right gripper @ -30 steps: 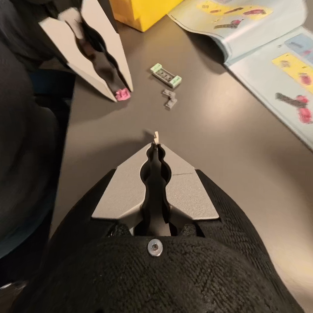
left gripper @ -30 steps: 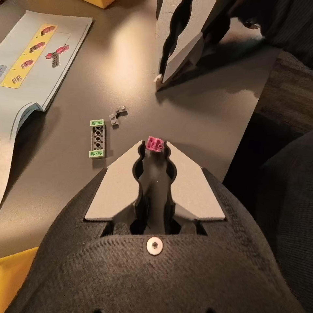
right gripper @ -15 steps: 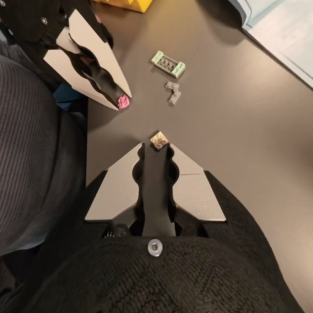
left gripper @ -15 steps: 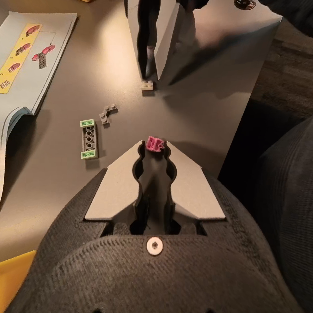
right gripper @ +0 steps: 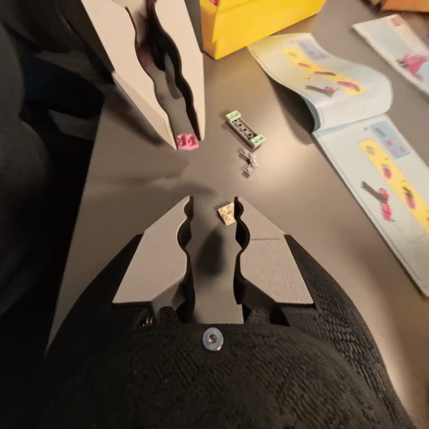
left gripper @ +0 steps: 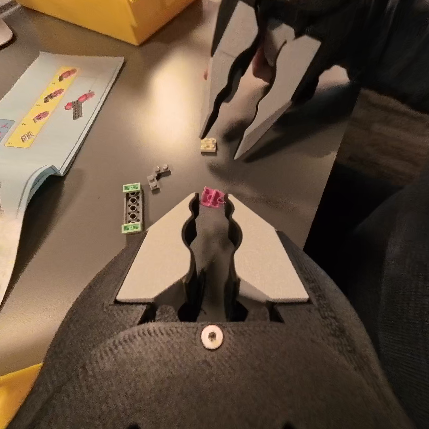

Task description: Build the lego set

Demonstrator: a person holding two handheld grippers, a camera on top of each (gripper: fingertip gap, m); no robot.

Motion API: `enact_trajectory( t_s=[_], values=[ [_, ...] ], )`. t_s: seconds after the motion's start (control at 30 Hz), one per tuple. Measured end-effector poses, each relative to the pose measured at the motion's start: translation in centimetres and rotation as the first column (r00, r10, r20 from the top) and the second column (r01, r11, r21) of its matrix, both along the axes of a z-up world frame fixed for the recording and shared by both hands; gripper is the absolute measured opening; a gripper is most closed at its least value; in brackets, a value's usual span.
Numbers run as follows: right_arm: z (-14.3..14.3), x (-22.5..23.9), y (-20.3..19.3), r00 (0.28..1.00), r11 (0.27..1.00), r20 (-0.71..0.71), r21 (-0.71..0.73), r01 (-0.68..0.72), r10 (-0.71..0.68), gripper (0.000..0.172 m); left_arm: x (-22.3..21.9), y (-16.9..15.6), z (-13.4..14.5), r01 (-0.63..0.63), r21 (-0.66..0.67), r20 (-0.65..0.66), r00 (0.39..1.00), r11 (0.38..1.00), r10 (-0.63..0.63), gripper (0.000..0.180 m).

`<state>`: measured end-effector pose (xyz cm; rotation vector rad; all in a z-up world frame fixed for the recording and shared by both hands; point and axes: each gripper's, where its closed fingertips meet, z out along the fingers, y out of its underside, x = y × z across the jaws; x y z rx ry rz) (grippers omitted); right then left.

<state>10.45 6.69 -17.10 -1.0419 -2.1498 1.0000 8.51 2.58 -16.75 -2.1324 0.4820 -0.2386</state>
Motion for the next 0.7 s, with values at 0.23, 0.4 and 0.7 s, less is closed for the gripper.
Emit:
enact_trajectory(
  t_s=[0.23,0.4,0.7],
  values=[
    [-0.8,0.2,1.4,0.998,1.0,0.06,-0.006,0.023,-0.022,0.037,-1.2,-0.2,-0.9,-0.005,-0.05,-0.104,0.995,0.999,0.0,0.02],
    [-1.3,-0.3,1.7,0.985,0.997,0.163,-0.063,-0.038,0.048,0.033,-1.7,-0.4,-1.1,0.033,-0.105,-0.098,0.994,0.994,-0.044,0.02],
    [0.1,-1.4,1.1,0.995,0.986,0.096,-0.165,-0.008,0.024,0.013,-2.6,0.3,-0.7,-0.063,-0.045,-0.029,0.998,0.997,0.062,0.047]
  ],
)
